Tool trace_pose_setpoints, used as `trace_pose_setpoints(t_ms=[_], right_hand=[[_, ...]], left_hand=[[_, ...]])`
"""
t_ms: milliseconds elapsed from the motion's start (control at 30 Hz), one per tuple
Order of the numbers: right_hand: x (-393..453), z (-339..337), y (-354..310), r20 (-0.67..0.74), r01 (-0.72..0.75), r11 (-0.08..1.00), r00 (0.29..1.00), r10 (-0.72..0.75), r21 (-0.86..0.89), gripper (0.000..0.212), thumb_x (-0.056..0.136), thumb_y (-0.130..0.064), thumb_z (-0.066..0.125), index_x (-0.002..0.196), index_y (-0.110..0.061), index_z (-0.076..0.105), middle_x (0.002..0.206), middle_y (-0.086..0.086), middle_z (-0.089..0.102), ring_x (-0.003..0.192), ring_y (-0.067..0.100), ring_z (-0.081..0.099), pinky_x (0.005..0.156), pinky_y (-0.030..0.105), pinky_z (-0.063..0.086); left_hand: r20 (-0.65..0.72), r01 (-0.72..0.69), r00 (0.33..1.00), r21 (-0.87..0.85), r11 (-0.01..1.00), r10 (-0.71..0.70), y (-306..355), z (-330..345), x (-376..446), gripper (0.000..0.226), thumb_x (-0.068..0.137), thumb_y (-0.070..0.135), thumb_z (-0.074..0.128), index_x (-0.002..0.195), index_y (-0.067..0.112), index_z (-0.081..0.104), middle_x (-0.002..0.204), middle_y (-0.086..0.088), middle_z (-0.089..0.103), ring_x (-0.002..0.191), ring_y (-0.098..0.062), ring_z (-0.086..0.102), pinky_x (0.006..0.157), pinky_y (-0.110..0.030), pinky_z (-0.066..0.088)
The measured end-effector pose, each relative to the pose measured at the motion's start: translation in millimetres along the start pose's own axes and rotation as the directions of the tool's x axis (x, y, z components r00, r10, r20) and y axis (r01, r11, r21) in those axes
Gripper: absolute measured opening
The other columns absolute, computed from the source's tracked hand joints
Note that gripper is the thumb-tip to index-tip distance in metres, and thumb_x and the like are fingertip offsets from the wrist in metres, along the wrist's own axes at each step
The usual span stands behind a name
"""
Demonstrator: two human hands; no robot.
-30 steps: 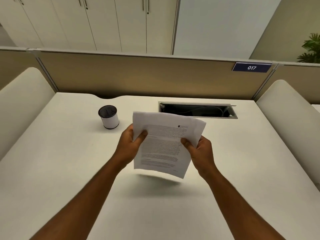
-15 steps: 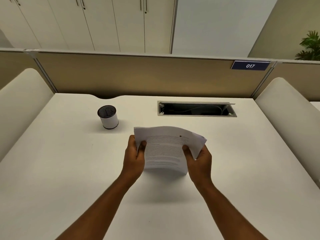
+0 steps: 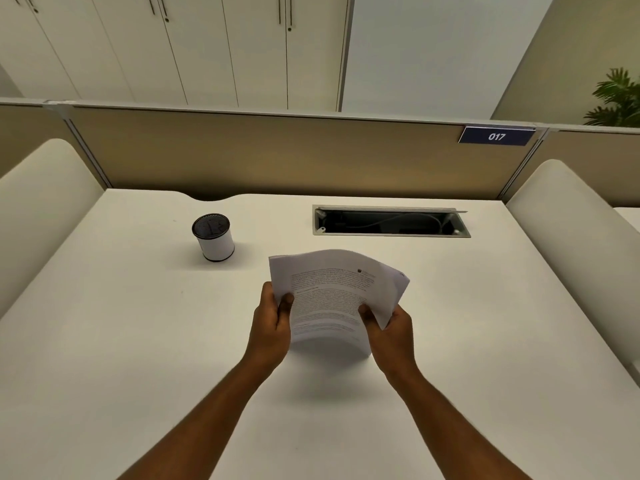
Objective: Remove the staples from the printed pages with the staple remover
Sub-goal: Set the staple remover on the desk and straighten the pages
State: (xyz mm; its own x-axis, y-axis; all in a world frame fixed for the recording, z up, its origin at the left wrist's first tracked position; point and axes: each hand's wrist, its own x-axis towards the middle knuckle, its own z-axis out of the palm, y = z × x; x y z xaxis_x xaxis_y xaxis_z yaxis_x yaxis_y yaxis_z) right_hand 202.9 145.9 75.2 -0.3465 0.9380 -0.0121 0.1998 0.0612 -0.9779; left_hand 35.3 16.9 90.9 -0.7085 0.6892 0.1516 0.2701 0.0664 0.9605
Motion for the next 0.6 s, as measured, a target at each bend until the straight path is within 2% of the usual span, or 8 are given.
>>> trace_pose_setpoints(t_ms=[133, 267, 333, 400, 533, 600], right_hand=[[2.0, -1.0, 4.4, 0.003, -0.020, 1.000, 1.000, 0.020, -0.005, 0.019, 0.094, -0.020, 0.074, 0.111, -0.012, 0.071, 0.098, 0.001, 0.076, 0.093, 0.021, 0.073, 0.077, 0.037, 0.064], [3.2, -2.1, -2.6, 0.001, 0.006, 1.000, 1.000, -0.006, 0.012, 0.018, 0.094, -0.021, 0.074, 0.110, -0.016, 0.071, 0.096, -0.004, 0.076, 0.091, 0.016, 0.073, 0.067, 0.019, 0.060], [5.5, -5.1, -8.1, 0.023, 0.026, 0.999, 0.999, -0.027, 0.041, 0.017, 0.094, -0.024, 0.074, 0.109, -0.018, 0.071, 0.097, -0.003, 0.077, 0.087, 0.016, 0.075, 0.068, 0.023, 0.062], [7.8, -8.1, -12.3, 0.063, 0.008, 0.998, 0.998, -0.012, 0.064, 0.017, 0.095, -0.028, 0.072, 0.110, -0.021, 0.070, 0.100, -0.003, 0.078, 0.086, 0.017, 0.076, 0.069, 0.031, 0.064], [8.9, -10.9, -11.3, 0.097, -0.064, 0.997, 0.993, 0.061, 0.036, 0.010, 0.098, -0.032, 0.067, 0.107, -0.027, 0.068, 0.100, -0.008, 0.078, 0.083, 0.015, 0.078, 0.069, 0.032, 0.065], [7.9, -10.6, -6.0, 0.102, -0.111, 0.994, 0.989, 0.110, 0.004, 0.010, 0.099, -0.030, 0.065, 0.108, -0.026, 0.069, 0.100, -0.006, 0.078, 0.082, 0.017, 0.078, 0.070, 0.035, 0.066]], left_hand=[[0.009, 0.017, 1.000, 0.018, 1.000, -0.017, -1.8, -0.9, -0.8, 0.017, 0.107, 0.017, 0.042, 0.123, 0.020, 0.048, 0.102, 0.034, 0.065, 0.096, 0.010, 0.062, 0.075, -0.006, 0.049], [-0.020, 0.029, 0.999, 0.054, 0.998, -0.028, 1.5, -1.3, 2.6, 0.014, 0.107, 0.016, 0.043, 0.118, 0.017, 0.051, 0.102, 0.019, 0.067, 0.090, 0.011, 0.063, 0.070, -0.006, 0.049], [-0.027, 0.041, 0.999, 0.081, 0.996, -0.039, 4.5, -4.2, 7.3, 0.013, 0.107, 0.020, 0.043, 0.116, 0.015, 0.052, 0.101, 0.015, 0.068, 0.087, 0.009, 0.066, 0.065, -0.007, 0.050], [-0.011, 0.102, 0.995, 0.128, 0.987, -0.101, 7.2, -8.2, 12.7, 0.018, 0.107, 0.025, 0.043, 0.117, 0.014, 0.053, 0.103, 0.009, 0.069, 0.086, 0.001, 0.067, 0.064, -0.013, 0.052], [0.076, 0.285, 0.949, 0.207, 0.936, -0.306, 5.5, -11.8, 13.6, 0.025, 0.108, 0.030, 0.040, 0.124, 0.016, 0.052, 0.116, 0.000, 0.068, 0.099, -0.019, 0.068, 0.086, -0.044, 0.060], [0.124, 0.378, 0.907, 0.183, 0.907, -0.403, 0.6, -12.3, 9.9, 0.026, 0.108, 0.031, 0.040, 0.127, 0.019, 0.053, 0.119, 0.001, 0.067, 0.105, -0.021, 0.068, 0.093, -0.048, 0.058]])
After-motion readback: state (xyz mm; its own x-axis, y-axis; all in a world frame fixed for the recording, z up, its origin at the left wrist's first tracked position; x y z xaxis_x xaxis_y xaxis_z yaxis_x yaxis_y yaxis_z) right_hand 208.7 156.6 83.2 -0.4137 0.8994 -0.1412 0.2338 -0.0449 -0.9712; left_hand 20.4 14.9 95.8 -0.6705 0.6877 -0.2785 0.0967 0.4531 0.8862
